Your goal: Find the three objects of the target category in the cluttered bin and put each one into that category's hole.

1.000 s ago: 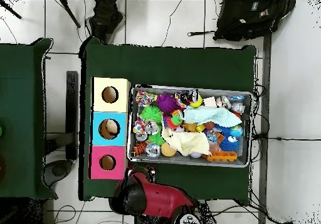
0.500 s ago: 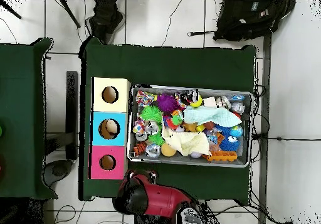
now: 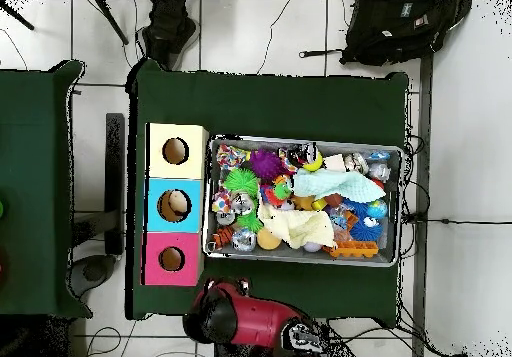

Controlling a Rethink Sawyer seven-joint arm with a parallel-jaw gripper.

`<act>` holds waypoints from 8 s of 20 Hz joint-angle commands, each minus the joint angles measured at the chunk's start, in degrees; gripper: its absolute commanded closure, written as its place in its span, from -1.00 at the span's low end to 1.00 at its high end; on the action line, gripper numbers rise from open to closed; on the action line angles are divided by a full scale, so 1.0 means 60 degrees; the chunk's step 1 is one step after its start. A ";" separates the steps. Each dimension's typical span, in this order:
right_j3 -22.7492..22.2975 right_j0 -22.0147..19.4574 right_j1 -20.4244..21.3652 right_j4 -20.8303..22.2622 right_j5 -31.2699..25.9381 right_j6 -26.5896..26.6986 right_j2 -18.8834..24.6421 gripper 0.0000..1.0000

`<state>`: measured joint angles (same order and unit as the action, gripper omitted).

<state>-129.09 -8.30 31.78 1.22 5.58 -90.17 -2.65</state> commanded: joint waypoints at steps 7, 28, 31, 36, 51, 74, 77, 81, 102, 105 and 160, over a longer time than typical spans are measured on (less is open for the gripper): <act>0.0805 -0.0330 -0.1056 0.0399 0.1511 -0.1979 0.0828 -1.00; 0.0779 0.0057 -0.2047 0.0420 0.2671 -0.2286 0.0667 -1.00; 0.0810 0.0049 -0.2136 0.0438 0.2748 -0.2268 0.0627 -1.00; 0.0904 0.0019 -0.2273 0.0490 0.3002 -0.2292 0.0588 -1.00; 0.0909 -0.0393 -0.1897 0.0517 0.2782 -0.2231 0.0789 -1.00; 0.0476 -0.1138 -0.0181 0.0098 0.0968 -0.2073 0.1255 -1.00; 0.0616 -0.1158 -0.0391 0.0121 0.1206 -0.2094 0.1231 -1.00; 0.0791 -0.1242 -0.0680 0.0178 0.1507 -0.2123 0.1219 -1.00; 0.1395 -0.1633 -0.0521 -0.0155 0.1059 -0.1947 0.1461 -1.00; 0.1485 -0.1689 -0.0564 -0.0168 0.1137 -0.1985 0.1491 -1.00; 0.1134 -0.0756 0.2665 -0.0841 -0.3664 -0.1946 0.0833 -1.00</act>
<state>-124.01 -13.03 37.68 0.75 -7.67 -90.18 2.28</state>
